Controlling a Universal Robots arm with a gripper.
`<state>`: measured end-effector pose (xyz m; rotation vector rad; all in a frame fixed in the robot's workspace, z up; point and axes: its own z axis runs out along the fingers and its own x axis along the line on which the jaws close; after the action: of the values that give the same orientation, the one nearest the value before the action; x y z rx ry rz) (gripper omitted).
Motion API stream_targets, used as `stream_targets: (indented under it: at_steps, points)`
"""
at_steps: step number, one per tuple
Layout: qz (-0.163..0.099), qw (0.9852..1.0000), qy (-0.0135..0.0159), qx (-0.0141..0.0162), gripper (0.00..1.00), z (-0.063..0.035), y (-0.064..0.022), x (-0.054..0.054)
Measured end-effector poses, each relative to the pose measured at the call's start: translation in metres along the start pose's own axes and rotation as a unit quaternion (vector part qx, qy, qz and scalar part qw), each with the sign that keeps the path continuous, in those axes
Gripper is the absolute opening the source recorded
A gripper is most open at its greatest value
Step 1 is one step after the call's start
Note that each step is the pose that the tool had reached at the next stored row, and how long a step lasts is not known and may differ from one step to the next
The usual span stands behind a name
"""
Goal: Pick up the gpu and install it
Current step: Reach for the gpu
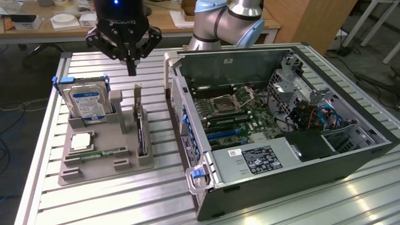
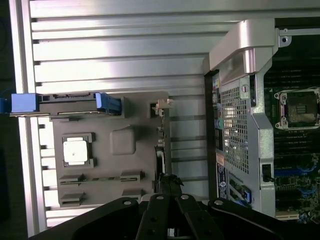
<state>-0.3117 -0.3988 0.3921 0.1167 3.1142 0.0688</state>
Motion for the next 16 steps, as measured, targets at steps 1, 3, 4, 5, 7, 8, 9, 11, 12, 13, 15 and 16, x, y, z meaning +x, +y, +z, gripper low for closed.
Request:
stream_targets:
  at_steps: [1,3,4,5,7,8,9,11,12,13,15,16]
  points:
    - [0.000,1.0000,0.0000,0.0000,0.10,0.0000,-0.0001,0.001]
    - [0.000,1.0000,0.0000,0.0000,0.10,0.0000,-0.0002,0.002]
    - [0.000,1.0000,0.0000,0.0000,0.10,-0.0001,-0.0003,0.003]
    - [0.000,1.0000,0.0000,0.0000,0.10,-0.0001,-0.0003,0.004]
    - [0.000,1.0000,0.0000,0.0000,0.10,-0.0001,-0.0005,0.006]
    - [0.000,1.0000,0.0000,0.0000,0.10,-0.0002,-0.0005,0.007]
    - [0.000,1.0000,0.0000,0.0000,0.10,-0.0002,-0.0006,0.008]
    - [0.000,1.0000,0.0000,0.0000,0.10,-0.0002,-0.0007,0.009]
    - [0.000,1.0000,0.0000,0.0000,0.10,-0.0002,-0.0008,0.010]
    - [0.000,1.0000,0.0000,0.0000,0.10,-0.0002,-0.0008,0.011]
    - [0.000,1.0000,0.0000,0.0000,0.10,-0.0003,-0.0010,0.013]
    - [0.000,1.0000,0.0000,0.0000,0.10,-0.0003,-0.0010,0.014]
